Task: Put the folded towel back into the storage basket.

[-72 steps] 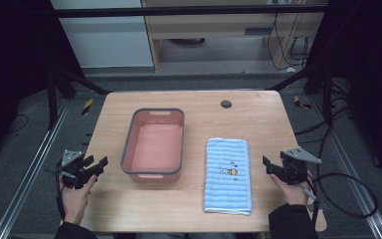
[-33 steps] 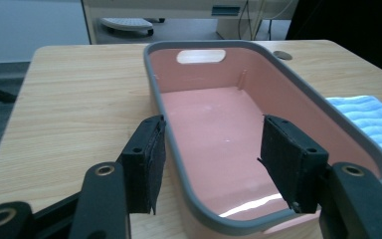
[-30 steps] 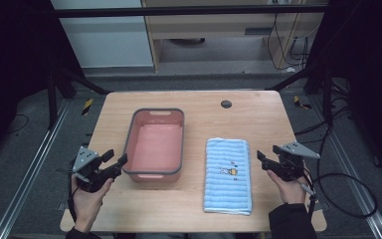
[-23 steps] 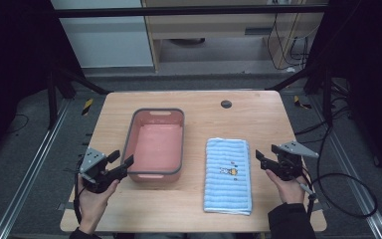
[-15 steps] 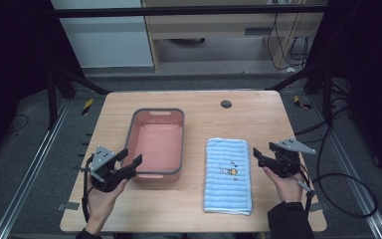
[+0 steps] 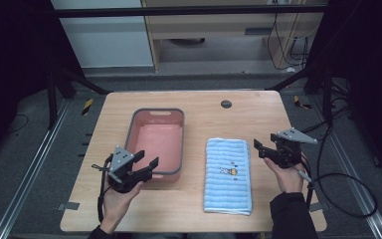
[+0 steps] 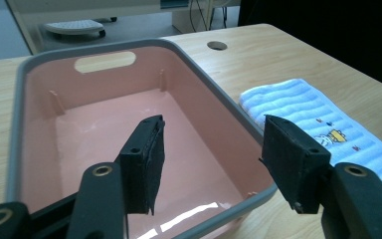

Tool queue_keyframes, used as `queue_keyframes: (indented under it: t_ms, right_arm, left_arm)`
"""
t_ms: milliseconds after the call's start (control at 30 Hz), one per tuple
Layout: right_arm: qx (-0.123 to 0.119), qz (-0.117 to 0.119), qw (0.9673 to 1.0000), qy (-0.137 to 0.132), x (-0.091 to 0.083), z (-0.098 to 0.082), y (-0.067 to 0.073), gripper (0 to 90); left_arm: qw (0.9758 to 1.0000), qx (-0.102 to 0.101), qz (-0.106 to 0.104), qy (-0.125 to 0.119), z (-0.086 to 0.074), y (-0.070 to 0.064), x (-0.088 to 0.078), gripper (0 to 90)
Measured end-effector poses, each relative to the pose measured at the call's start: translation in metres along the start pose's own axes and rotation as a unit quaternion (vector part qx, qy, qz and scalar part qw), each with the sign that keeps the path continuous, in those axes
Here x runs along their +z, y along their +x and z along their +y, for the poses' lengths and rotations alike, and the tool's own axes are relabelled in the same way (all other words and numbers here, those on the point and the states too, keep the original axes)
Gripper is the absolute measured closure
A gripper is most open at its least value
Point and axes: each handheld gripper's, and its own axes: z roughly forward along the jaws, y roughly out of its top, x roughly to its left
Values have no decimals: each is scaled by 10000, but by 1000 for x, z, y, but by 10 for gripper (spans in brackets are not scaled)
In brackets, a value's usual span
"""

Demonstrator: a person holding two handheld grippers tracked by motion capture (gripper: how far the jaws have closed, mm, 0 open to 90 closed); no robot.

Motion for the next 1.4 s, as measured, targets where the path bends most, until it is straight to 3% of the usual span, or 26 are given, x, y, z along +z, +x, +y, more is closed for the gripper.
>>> queue_keyframes:
  t_ms: [300,700,1067,1400]
  right_arm:
    - [-42,8,10000,-11,6,12,3,338]
    - [-86,91,9999,34,13,13,4,374]
    - [-201,92,9997,135,27,7,5,400]
    - [-156,97,9993,338,42,-5,2,417]
  left_arm:
    - [9997,116,-215,66,2,-25,15,415]
    - [9987,316,-383,127,3,-51,27,442]
    - [9964,464,-636,321,-7,-82,45,466]
    - [9946,457,-784,504,-21,-97,61,472]
